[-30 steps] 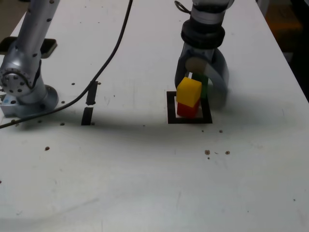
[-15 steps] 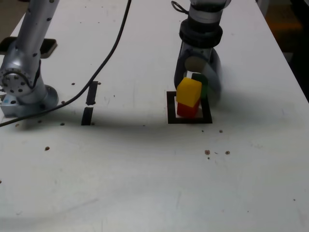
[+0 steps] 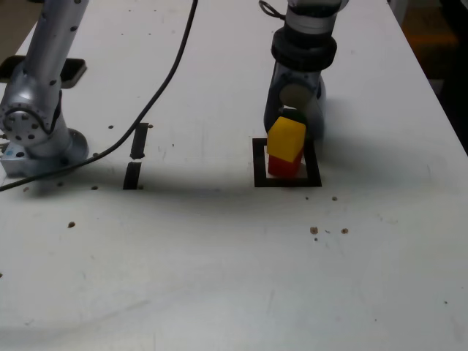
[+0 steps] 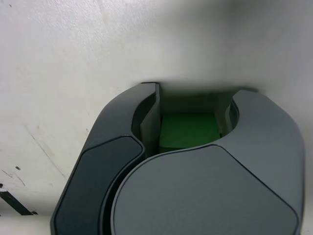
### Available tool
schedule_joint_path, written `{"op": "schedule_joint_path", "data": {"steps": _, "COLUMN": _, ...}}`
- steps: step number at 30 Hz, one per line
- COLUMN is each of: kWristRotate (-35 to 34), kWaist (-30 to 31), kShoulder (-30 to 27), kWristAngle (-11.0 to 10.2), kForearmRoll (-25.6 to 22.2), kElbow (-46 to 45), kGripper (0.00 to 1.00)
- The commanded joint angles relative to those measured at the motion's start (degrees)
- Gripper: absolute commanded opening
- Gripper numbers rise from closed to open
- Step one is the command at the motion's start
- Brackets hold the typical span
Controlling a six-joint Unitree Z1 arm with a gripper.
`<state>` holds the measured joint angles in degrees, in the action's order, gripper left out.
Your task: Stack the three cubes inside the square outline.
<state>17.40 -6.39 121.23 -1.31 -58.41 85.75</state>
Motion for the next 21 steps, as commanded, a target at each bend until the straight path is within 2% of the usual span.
{"op": "schedule_joint_path", "data": {"steps": 1, "kWristRotate": 0.01, "kWaist": -0.69, "kShoulder": -0.42, "kWristAngle": -0.60, "kForearmRoll": -0.33, "kElbow": 0.06, "kGripper": 0.26}}
{"op": "schedule_joint_path", "data": {"steps": 5, "kWristRotate": 0.18, "kWaist": -1.99, "kShoulder": -2.41, "kWristAngle": -2.23, "kForearmRoll": -2.22, "kElbow": 1.23, "kGripper": 0.26}}
{"op": "schedule_joint_path", "data": {"steps": 10, "kWristRotate": 0.91, "kWaist": -3.88, "kShoulder": -5.58, "kWristAngle": -4.79, "kForearmRoll": -6.67, "kElbow": 4.27, "kGripper": 0.26}}
{"op": "schedule_joint_path", "data": {"steps": 14, "kWristRotate": 1.43, "kWaist": -4.59, "kShoulder": -7.43, "kWristAngle": -6.04, "kForearmRoll": -10.00, "kElbow": 6.20, "kGripper": 0.26}}
{"op": "schedule_joint_path", "data": {"steps": 17, "kWristRotate": 1.68, "kWaist": -4.68, "kShoulder": -8.66, "kWristAngle": -6.22, "kForearmRoll": -12.42, "kElbow": 7.29, "kGripper": 0.26}}
{"op": "schedule_joint_path", "data": {"steps": 21, "kWristRotate": 2.27, "kWaist": -4.16, "kShoulder": -9.78, "kWristAngle": -4.72, "kForearmRoll": -14.62, "kElbow": 8.04, "kGripper": 0.26}}
